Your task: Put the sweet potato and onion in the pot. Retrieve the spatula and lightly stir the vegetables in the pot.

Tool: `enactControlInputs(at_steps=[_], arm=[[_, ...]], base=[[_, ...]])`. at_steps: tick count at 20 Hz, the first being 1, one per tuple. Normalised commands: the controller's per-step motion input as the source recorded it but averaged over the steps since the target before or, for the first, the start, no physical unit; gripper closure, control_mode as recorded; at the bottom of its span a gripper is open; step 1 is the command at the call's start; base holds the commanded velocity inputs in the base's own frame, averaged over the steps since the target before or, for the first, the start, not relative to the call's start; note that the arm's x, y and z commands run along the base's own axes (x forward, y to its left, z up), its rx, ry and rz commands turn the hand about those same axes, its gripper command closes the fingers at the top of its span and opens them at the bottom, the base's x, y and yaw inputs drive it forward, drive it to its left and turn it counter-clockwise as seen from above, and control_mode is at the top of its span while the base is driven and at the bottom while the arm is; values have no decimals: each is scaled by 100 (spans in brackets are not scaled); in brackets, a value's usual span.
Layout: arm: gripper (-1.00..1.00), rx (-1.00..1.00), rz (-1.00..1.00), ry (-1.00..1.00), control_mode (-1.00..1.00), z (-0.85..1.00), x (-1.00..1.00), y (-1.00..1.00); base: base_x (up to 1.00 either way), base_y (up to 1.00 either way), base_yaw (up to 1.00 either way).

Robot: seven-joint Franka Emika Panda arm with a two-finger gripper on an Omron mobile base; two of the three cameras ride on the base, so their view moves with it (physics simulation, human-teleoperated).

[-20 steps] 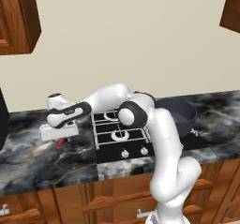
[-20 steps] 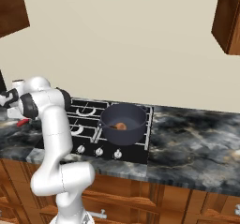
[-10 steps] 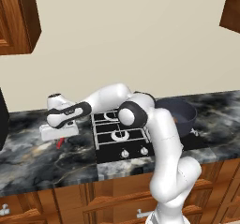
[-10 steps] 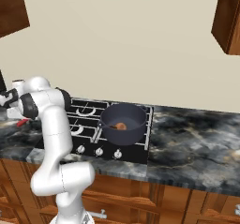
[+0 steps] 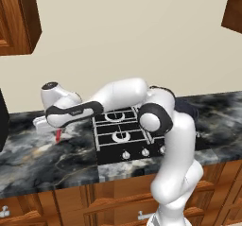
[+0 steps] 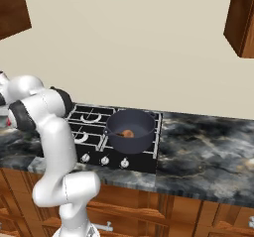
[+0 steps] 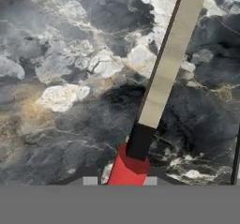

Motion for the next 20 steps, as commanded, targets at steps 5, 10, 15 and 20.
enactControlInputs(at_steps=[5,10,15,20], arm=[[100,11,9,-27,-100,100,-75,-82],[100,13,9,-15,-100,100,-67,-97],[100,16,9,0,-100,100,-50,-100],[100,18,6,11,-100,100,-24,-100]], base=[[0,0,0],[0,0,0],[0,0,0],[0,0,0]])
